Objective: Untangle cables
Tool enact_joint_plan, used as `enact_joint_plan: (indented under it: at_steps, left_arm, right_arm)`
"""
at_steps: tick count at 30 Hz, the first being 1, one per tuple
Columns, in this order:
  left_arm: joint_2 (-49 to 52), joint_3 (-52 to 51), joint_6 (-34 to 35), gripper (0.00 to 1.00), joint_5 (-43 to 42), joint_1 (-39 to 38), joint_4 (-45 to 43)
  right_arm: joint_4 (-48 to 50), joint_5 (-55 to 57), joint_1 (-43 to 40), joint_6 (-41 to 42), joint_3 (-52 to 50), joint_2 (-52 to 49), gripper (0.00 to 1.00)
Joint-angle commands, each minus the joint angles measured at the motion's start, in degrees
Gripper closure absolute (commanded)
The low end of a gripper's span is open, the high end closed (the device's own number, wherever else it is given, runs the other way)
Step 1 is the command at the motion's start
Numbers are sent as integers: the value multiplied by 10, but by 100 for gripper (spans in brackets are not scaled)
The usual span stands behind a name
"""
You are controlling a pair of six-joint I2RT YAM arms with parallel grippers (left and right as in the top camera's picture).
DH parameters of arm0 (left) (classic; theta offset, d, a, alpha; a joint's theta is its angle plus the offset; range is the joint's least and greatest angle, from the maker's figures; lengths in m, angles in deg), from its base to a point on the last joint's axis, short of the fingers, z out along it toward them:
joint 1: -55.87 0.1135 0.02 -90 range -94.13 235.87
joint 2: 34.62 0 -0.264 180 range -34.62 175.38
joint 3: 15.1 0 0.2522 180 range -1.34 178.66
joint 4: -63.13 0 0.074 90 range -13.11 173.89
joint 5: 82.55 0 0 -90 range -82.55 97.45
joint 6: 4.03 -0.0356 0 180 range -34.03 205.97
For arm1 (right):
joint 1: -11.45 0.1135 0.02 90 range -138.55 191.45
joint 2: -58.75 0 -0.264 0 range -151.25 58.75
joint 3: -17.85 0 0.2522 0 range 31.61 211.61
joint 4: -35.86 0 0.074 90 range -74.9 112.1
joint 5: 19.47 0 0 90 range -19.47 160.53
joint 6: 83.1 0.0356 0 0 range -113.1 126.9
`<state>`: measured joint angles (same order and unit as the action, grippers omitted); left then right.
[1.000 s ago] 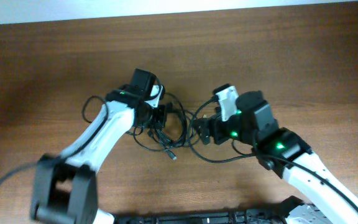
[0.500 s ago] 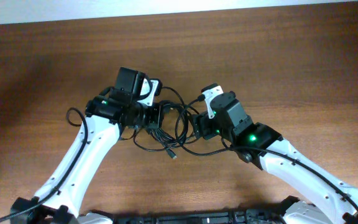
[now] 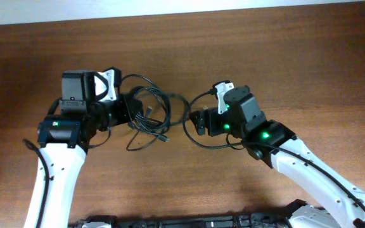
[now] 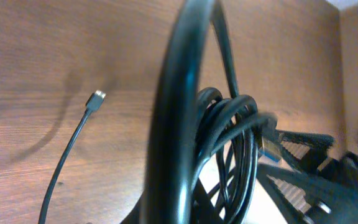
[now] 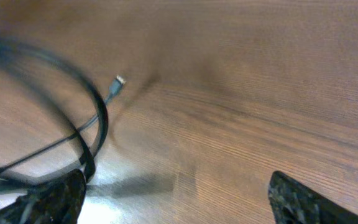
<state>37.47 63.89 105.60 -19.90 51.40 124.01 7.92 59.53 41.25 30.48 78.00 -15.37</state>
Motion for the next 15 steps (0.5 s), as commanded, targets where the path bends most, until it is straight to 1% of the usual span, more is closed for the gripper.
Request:
enact_joint_plan:
  at_steps: [1, 2, 3, 4, 5, 6, 7, 8, 9, 10, 11, 12, 14, 15]
  left_arm:
    - [-19, 13, 16, 100, 19, 8, -7]
    - [-19, 13, 16, 100, 18, 8, -7]
    - [-19, 12, 16, 100, 16, 8, -7]
    - [-19, 12, 16, 100, 16, -3, -8]
    - [-19, 12, 16, 100, 16, -22, -14]
    - [-19, 12, 16, 100, 17, -38, -28]
    - [-19, 12, 21, 100, 20, -49, -47]
    - [-19, 12, 46, 100, 30, -56, -56]
    - [-19, 12, 65, 92, 32, -57, -64]
    - [-19, 12, 65, 84, 32, -57, -63]
    - [-18, 12, 65, 64, 32, -57, -60]
    - [-13, 12, 65, 36, 32, -57, -50]
    - [3, 12, 65, 18, 32, -57, -39]
    - [25, 12, 65, 13, 31, -57, -31]
  right_arm:
    - [73, -129, -6, -32, -7, 40, 6]
    - [109, -184, -6, -50, -7, 44, 4]
    - [128, -205, -6, -64, -7, 43, 1]
    - [127, -205, -6, -71, -7, 43, 1]
    - [127, -205, -6, -68, -7, 43, 6]
    - [124, -205, -6, -43, -7, 43, 10]
    - [121, -223, -6, 3, -7, 43, 10]
    - [118, -248, -5, 9, -7, 43, 10]
    - [111, -249, -5, 9, -7, 40, 9]
    - [110, -243, -5, 7, -7, 37, 9]
    - [110, -236, -6, 7, -7, 35, 9]
    - [110, -219, -6, 7, -7, 35, 9]
    - [110, -212, -6, 7, -7, 35, 9]
    - [106, -196, -6, 7, -7, 35, 9]
